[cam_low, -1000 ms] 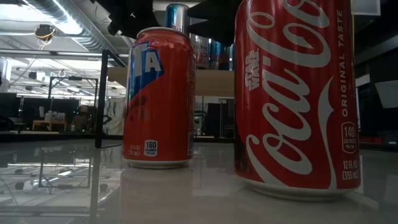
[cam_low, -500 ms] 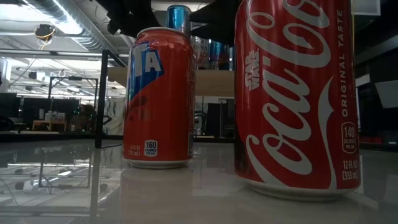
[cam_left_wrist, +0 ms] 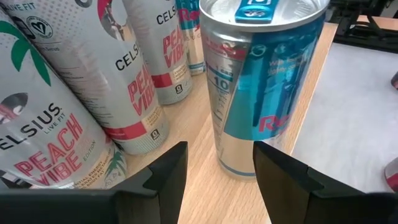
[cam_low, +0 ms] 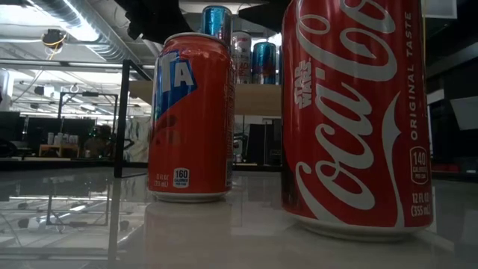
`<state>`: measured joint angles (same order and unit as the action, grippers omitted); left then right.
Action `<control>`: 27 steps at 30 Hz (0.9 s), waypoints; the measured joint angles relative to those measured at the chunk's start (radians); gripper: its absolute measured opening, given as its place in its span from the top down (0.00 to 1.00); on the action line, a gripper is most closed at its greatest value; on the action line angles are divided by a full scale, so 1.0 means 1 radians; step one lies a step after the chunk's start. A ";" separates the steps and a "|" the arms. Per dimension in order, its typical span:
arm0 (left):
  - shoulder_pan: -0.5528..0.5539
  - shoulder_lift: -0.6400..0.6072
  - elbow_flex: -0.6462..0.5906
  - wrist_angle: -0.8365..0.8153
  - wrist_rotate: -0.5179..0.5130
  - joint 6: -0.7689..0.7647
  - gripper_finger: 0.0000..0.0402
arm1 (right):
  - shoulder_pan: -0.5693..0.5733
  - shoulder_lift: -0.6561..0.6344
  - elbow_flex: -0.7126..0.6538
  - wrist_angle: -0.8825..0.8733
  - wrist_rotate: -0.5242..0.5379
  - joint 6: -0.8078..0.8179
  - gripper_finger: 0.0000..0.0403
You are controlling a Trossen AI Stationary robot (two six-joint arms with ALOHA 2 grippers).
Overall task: Place canned beverage on shelf
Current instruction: Put the blue soda can on the shelf
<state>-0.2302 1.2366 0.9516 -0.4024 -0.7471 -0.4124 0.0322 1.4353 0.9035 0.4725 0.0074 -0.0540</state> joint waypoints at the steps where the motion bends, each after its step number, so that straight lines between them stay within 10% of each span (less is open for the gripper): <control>1: 0.000 0.000 0.000 0.000 0.000 0.000 0.56 | 0.000 0.000 0.000 0.000 0.000 0.000 0.29; 27: 0.000 0.000 0.000 -0.001 0.004 0.000 0.56 | 0.000 0.000 0.116 -0.032 0.029 -0.004 0.29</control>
<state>-0.2298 1.2366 0.9516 -0.4034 -0.7434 -0.4122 0.0322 1.4353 1.0198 0.4407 0.0360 -0.0576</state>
